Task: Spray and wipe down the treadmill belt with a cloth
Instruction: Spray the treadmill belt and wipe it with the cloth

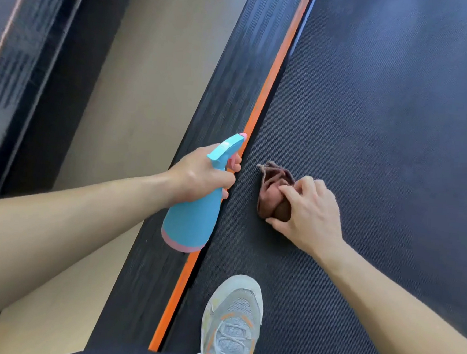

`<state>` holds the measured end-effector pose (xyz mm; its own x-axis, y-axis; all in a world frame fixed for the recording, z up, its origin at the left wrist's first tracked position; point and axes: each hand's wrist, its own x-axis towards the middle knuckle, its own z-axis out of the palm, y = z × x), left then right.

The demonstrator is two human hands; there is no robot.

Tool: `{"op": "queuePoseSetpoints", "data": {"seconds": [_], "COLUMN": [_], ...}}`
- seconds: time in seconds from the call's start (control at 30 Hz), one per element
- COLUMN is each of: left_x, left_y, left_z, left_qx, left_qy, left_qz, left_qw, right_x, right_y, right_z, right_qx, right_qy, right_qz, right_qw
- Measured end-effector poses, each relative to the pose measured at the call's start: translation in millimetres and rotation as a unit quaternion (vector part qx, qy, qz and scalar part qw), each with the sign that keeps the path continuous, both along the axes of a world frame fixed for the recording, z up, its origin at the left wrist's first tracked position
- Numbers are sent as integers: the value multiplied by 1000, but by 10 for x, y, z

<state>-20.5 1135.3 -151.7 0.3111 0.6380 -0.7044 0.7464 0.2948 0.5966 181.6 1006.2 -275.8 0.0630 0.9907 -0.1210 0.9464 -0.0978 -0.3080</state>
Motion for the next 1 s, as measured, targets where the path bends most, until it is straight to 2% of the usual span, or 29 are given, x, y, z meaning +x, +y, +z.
{"op": "queuePoseSetpoints", "data": {"seconds": [0.03, 0.17, 0.23, 0.3, 0.4, 0.5, 0.57, 0.63, 0.67, 0.73, 0.8, 0.83, 0.87, 0.93, 1.0], "left_x": [-5, -36, -32, -14, 21, 39, 52, 71, 81, 80, 68, 58, 52, 39, 14], "left_y": [-8, -27, -8, 14, 41, 55, 60, 57, 49, 40, 42, 47, 49, 48, 47], "left_z": [-7, 5, 13, 14, 27, 36, 27, 39, 54, 74, 72, 61, 62, 65, 58], "left_qx": [-1, -6, -6, 2, 5, 3, -2, -7, -7, -6, -3, -1, 0, -2, -4], "left_qy": [5, 3, 2, 7, 6, -6, -11, -12, -13, -17, -26, -27, -23, -17, -19], "left_qz": [-4, -3, -1, -3, -7, -1, 2, 7, 9, 19, 29, 30, 27, 22, 20], "left_qw": [1000, 1000, 1000, 1000, 1000, 1000, 1000, 1000, 1000, 1000, 999, 999, 999, 1000, 1000], "right_x": [-6, -43, 1, 80, 216, 257, 201, 121, 84, 25, 32, 45, 52, 72, 89], "right_y": [-58, -103, 28, 226, 451, 386, 255, 150, 105, 33, -31, -51, -59, -55, -59], "right_z": [-36, -104, 4, 164, 348, 450, 454, 372, 301, 190, 131, 114, 88, 26, -72], "right_qx": [15, -3, 32, 71, 65, 51, 14, -25, -44, -87, -107, -96, -67, 21, 48], "right_qy": [9, 141, 146, 109, 2, -124, -163, -138, -97, 24, 150, 181, 183, 111, 71], "right_qz": [-6, 22, -5, -60, -115, -98, -75, -40, -14, 47, 42, 29, 20, 24, 29], "right_qw": [1000, 990, 989, 990, 991, 986, 984, 989, 994, 995, 982, 978, 981, 993, 996]}}
